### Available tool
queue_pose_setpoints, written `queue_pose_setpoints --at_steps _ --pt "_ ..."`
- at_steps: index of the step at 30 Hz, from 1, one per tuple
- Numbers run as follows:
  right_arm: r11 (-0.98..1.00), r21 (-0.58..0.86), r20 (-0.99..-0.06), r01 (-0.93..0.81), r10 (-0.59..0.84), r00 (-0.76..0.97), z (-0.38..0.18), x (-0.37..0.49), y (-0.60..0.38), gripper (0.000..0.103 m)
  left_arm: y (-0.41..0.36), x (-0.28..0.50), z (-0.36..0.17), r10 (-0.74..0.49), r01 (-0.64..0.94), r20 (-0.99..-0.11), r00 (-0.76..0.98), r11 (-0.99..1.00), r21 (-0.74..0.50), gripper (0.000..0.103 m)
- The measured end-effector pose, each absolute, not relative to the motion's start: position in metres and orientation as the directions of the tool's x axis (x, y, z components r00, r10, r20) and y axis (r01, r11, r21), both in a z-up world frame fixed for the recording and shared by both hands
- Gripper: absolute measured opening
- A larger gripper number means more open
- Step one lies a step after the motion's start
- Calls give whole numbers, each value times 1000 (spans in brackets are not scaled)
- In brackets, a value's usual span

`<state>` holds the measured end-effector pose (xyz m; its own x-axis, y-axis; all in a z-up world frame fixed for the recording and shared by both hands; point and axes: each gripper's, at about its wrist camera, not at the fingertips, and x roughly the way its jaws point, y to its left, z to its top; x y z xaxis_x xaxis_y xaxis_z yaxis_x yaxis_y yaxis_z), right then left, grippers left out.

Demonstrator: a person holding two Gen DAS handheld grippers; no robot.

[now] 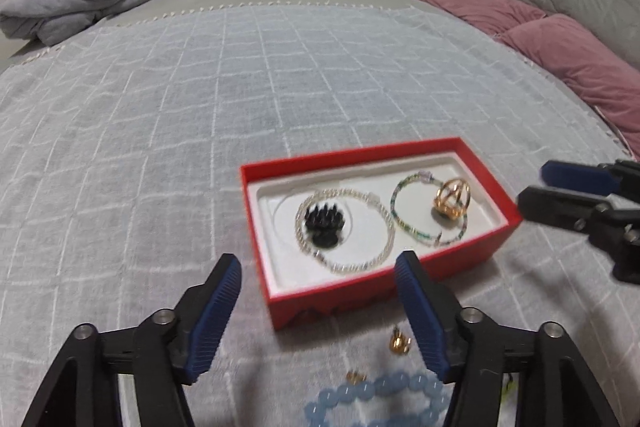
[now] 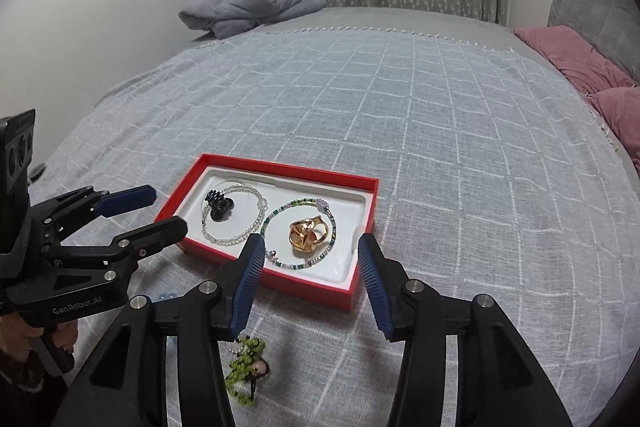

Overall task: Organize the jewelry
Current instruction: 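Withdraw both tools from the box toward the blue bracelet and green charm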

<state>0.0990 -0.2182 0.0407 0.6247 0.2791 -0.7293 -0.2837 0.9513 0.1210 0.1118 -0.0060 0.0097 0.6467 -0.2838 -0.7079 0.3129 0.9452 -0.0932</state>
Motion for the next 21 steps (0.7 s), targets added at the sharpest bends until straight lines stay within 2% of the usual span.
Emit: queue_pose_setpoints --at_steps 14,21 --pt "962 115 -755 -246 245 609 37 61 -236 65 15 87 -8 -270 285 -781 563 951 -124 83" --pt "964 106 -785 -243 231 575 22 46 -237 69 18 76 -24 -247 289 -812 529 952 -102 84"
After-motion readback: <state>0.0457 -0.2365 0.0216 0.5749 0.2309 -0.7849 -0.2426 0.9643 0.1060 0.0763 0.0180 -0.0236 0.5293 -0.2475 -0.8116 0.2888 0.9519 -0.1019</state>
